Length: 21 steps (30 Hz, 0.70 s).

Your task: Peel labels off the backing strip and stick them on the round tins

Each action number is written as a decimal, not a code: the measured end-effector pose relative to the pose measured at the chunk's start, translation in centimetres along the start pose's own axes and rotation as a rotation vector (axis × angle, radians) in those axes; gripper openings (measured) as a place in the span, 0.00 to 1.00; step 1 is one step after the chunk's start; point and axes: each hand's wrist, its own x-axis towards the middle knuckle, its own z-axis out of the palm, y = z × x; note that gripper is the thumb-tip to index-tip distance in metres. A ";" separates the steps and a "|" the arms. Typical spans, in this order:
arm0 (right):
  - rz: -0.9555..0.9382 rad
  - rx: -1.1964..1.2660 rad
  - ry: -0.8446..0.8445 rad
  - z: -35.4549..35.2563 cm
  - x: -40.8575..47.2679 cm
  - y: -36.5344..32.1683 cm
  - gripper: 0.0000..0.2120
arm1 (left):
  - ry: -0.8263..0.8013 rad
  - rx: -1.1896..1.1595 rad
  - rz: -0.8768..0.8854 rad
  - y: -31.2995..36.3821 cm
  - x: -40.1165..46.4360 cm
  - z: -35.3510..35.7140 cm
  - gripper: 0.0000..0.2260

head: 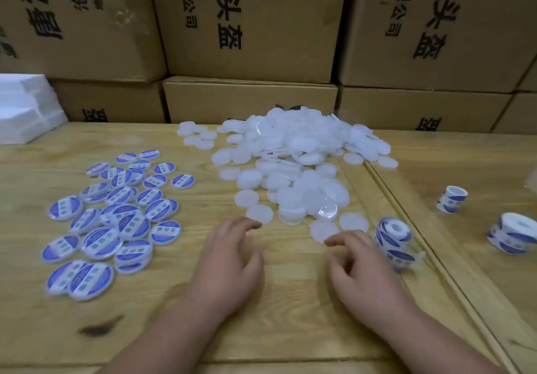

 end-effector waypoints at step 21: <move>-0.012 -0.111 0.028 4.8 9.5 -1.0 0.05 | 0.039 0.044 0.059 -1.5 8.8 3.9 0.21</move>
